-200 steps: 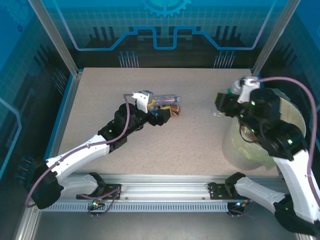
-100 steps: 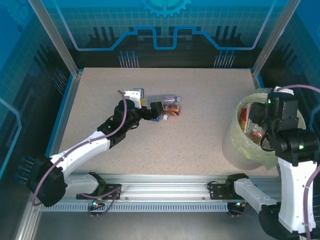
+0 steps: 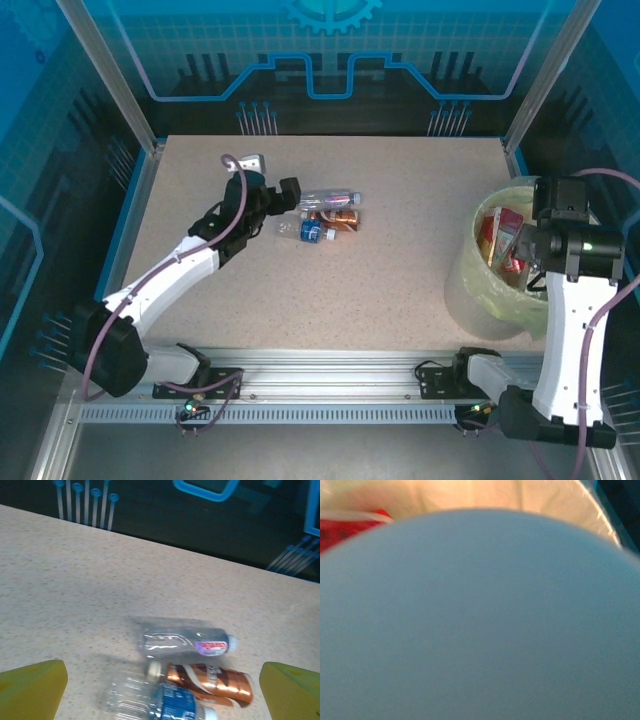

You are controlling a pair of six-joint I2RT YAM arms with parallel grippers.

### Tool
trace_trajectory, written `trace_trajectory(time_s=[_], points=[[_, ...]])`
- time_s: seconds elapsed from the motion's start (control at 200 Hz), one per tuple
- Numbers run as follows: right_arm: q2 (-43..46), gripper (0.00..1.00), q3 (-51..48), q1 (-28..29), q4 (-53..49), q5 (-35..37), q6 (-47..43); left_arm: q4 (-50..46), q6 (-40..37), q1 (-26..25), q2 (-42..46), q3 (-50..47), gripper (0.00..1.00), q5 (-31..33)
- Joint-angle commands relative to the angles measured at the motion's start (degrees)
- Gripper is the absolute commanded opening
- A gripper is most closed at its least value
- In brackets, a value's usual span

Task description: Put the plastic bottles in the bin

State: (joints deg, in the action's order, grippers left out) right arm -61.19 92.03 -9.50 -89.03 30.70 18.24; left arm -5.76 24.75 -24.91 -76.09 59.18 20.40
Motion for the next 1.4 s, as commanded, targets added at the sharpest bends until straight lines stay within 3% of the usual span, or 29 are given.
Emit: trace_trajectory(time_s=[0.0,0.225,0.435,0.59,0.94,1.161,1.396], points=[[-1.18,0.67,-1.45,-2.94,-0.23,-1.52,-2.83,-3.35,3.05,1.48,-0.43,1.26,0.99,1.37],[-0.92,1.00,-2.03,-3.16,4.37,-2.19,-2.79,-4.05,4.31,1.79,-2.92,1.74,0.99,-1.17],[0.63,1.00,-0.17,-2.99,5.63,-0.32,-2.43,-5.06,3.39,2.83,-7.36,4.95,0.99,-3.20],[3.44,1.00,0.80,-1.97,7.78,-3.64,-2.03,-6.13,3.59,3.89,-12.67,9.05,0.99,-7.81],[9.20,1.00,0.00,4.31,13.85,-17.86,-0.04,-8.00,1.11,8.56,-26.19,19.26,0.99,-23.61],[9.66,1.00,0.72,7.97,13.76,-23.08,0.93,0.55,-0.35,10.36,-28.51,17.24,0.99,-31.19],[12.55,1.00,-4.87,17.23,24.47,-39.05,1.07,4.61,2.62,11.20,-34.62,17.53,0.99,-39.99]])
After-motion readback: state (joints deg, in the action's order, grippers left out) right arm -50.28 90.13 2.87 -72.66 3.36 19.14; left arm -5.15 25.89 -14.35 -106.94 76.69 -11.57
